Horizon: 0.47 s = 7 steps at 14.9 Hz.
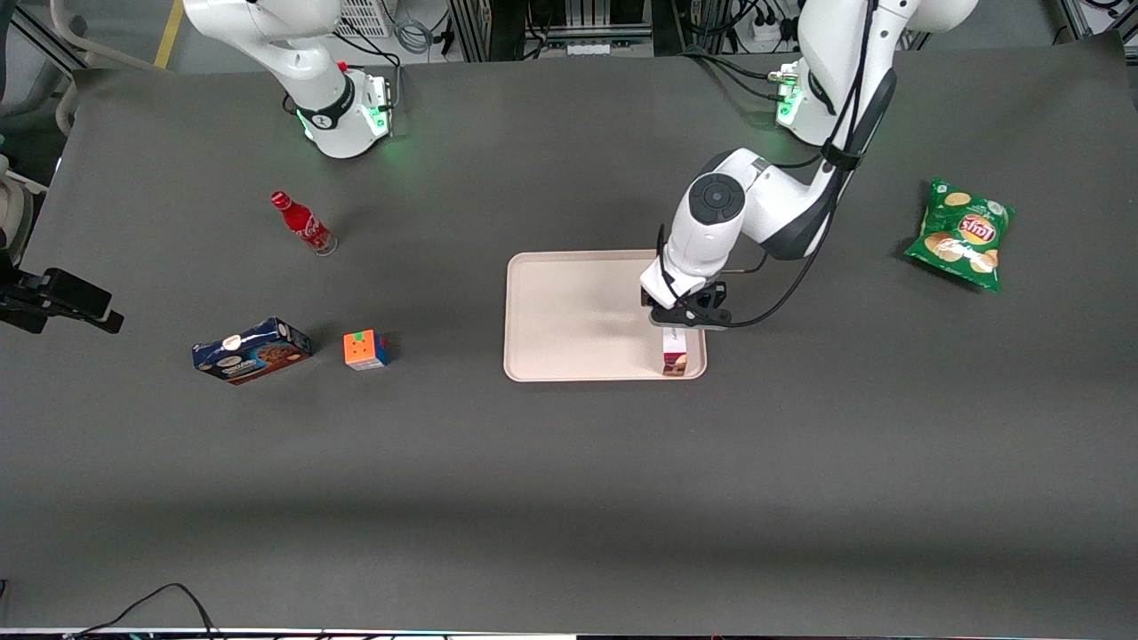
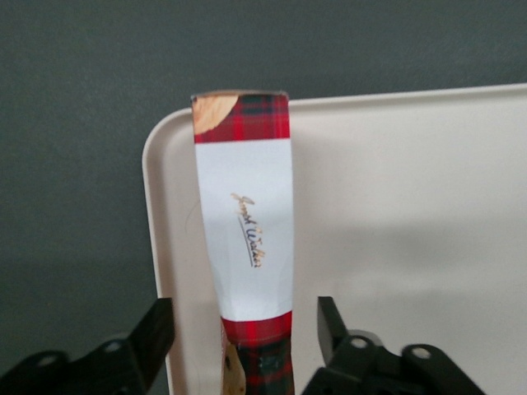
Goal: Place red cookie box on tray
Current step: 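Lower the cookie box onto the tray and open the left gripper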
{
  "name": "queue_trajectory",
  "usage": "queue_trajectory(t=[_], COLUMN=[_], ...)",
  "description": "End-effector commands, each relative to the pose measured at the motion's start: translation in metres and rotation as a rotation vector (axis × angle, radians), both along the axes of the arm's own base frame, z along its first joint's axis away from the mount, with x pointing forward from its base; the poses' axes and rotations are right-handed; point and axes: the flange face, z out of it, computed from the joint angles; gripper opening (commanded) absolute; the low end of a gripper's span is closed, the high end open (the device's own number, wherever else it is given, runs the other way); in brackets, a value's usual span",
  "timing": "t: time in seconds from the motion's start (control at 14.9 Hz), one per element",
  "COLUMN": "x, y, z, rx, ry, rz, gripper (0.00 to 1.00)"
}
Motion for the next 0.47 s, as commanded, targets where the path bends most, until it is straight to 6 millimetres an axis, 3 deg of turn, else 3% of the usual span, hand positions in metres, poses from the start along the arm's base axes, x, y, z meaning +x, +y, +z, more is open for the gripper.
queue_trajectory(t=[0.0,0.27,0.4], x=[0.017,0.057,0.078], y=[0.008,0.031,0.063], z=[0.055,0.154,0.201], rx=[-0.009,0.029,0.05], ry=[-0.073,-0.084,-0.085], rz=[0.031,0.08,0.046], gripper=[1.0,1.0,1.0])
